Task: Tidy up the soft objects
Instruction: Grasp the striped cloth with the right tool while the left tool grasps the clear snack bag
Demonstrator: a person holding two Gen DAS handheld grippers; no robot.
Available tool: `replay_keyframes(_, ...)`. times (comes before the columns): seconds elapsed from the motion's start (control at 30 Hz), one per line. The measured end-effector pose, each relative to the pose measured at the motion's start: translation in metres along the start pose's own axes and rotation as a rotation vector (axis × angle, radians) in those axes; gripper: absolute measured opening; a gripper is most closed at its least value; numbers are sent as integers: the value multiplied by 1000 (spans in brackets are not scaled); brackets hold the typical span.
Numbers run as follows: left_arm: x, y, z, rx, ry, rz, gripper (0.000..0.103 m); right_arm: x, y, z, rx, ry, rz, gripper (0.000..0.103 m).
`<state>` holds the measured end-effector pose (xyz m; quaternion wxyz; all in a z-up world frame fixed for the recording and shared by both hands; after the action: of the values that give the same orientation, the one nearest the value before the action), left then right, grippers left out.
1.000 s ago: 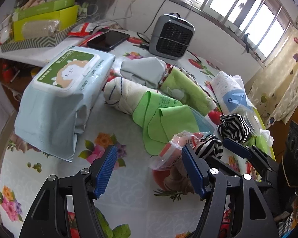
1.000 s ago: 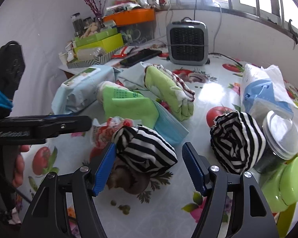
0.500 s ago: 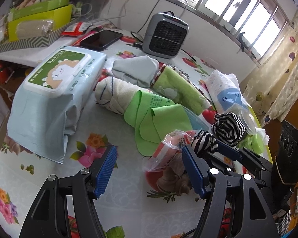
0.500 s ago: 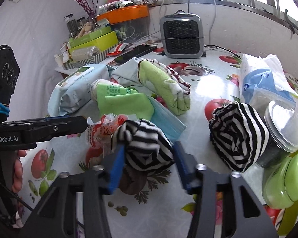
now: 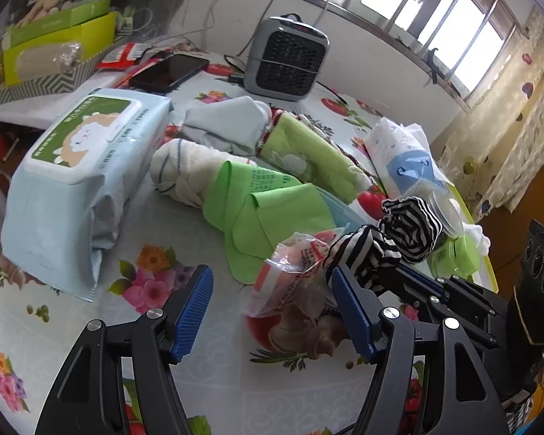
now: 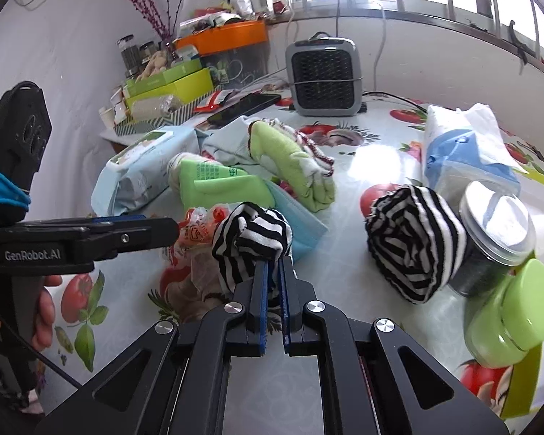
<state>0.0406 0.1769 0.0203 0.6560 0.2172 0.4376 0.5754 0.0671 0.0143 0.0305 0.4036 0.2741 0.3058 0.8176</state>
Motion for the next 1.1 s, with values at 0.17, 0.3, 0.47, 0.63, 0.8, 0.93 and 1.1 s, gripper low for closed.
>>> replay_keyframes(0.17,-6,-8,2,10,-30,20,68,-4,3,0,-5,-18,-1,6)
replay_keyframes(0.3,-10,-20,2,33,-45,31,68,-8,11,-3,-8,-25,-13,6)
replay_keyframes(0.47,-11,-31,3,50,-44,41,68,-19,18,-14,17,-56,-44,6)
replay_keyframes(0.63,-12,-34,5,40,-40,22,51,-27,20,-23,46,-80,-50,6)
replay_keyframes(0.8,-11,-35,6,43,-34,16,32,-31,22,-23,36,-101,-45,21)
replay_keyframes(0.93,-10,-36,5,38,-29,15,32,-29,24,-20,9,-90,-13,70)
replay_keyframes(1.1,-9,-36,5,40,-33,15,32,-18,8,-10,32,-35,-33,70)
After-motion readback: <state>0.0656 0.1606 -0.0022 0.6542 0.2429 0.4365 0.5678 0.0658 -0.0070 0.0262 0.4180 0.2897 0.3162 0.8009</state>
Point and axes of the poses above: each gripper's, at about its wrist camera, not at the fingertips, and y roughly against the way its jaws point, x to its left, z to its top, the point moved 2 cm from there along -y, roughly the way its jaws point, and after that the axes turned 3 degrees about x, right-handed, at the moved point
